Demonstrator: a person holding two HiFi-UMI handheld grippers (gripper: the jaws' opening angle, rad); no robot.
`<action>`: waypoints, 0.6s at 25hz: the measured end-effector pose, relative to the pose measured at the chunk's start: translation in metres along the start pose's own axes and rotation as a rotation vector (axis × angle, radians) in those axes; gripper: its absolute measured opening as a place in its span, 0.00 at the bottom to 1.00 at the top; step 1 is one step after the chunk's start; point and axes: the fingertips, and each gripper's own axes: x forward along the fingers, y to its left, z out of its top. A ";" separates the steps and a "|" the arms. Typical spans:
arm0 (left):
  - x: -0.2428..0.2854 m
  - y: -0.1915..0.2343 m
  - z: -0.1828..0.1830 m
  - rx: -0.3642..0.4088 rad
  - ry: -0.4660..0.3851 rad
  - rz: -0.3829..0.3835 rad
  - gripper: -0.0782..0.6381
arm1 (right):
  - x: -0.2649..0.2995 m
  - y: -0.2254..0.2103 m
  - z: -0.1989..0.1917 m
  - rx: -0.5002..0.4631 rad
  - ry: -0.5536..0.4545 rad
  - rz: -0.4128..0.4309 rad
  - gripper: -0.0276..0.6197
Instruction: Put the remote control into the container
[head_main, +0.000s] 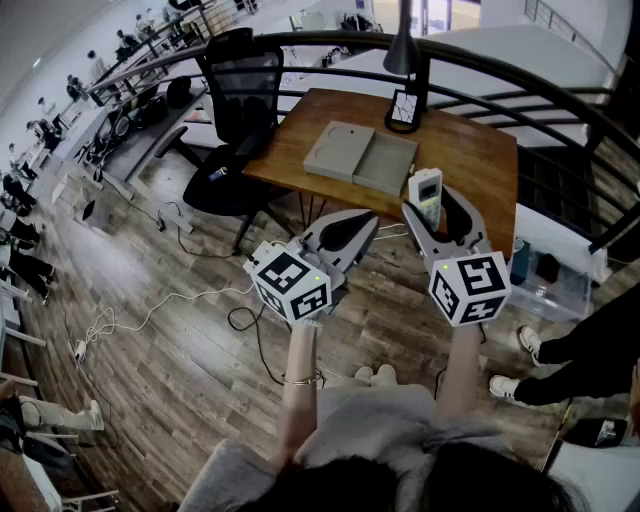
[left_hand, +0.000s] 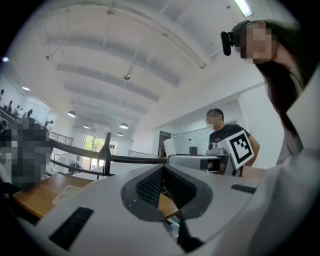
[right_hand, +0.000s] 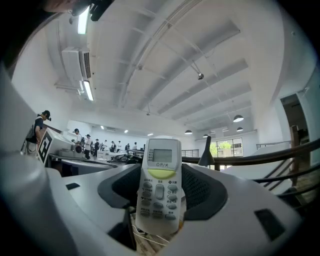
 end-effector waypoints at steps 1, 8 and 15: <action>0.000 0.000 0.001 0.001 0.001 0.000 0.11 | 0.001 0.000 0.001 0.000 -0.002 0.001 0.43; 0.002 0.003 -0.003 0.000 0.008 0.003 0.11 | 0.004 -0.001 -0.002 -0.002 0.003 0.004 0.43; 0.011 0.004 -0.005 -0.011 0.018 0.015 0.11 | 0.002 -0.013 -0.003 0.014 0.016 0.007 0.43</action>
